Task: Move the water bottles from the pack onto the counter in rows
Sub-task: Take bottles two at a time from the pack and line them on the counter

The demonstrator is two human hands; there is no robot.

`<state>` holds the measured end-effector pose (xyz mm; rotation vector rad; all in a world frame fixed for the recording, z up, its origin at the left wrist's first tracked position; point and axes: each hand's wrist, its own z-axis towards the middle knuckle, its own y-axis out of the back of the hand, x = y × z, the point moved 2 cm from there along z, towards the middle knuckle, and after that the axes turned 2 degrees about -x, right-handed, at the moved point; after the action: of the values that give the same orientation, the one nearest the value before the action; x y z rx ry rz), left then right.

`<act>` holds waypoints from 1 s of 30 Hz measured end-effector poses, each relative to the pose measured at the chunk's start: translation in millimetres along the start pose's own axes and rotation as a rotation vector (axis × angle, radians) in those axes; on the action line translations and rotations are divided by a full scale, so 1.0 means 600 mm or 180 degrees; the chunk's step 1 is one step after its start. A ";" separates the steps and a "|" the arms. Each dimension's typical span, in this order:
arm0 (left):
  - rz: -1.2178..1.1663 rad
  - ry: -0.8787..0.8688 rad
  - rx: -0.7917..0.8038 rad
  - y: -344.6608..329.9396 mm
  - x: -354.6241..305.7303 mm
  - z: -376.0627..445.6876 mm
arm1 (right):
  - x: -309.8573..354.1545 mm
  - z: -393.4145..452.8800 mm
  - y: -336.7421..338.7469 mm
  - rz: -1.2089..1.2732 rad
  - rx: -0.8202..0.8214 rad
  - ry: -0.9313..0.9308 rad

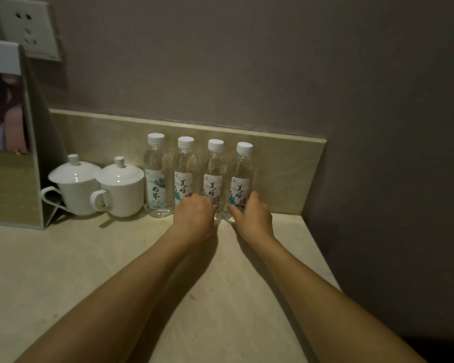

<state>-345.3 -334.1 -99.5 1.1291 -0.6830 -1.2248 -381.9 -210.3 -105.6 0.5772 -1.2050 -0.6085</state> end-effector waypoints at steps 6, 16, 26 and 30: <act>-0.0064 -0.0038 0.0058 0.001 0.001 0.000 | 0.002 0.001 0.000 -0.0008 0.0034 -0.0037; -0.0066 -0.0031 0.0046 0.006 0.001 -0.009 | 0.011 -0.009 -0.006 -0.0143 0.0046 -0.0123; -0.0377 -0.0001 -0.0051 -0.005 0.004 -0.034 | 0.010 -0.029 0.006 0.0114 0.0091 -0.0330; -0.0666 0.0015 -0.0010 0.009 -0.013 -0.046 | 0.004 -0.040 0.028 0.0078 0.0037 -0.0246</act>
<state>-320.9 -318.9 -102.9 1.2235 -0.5694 -1.3984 -356.4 -198.3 -98.3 0.5522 -1.2874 -0.6079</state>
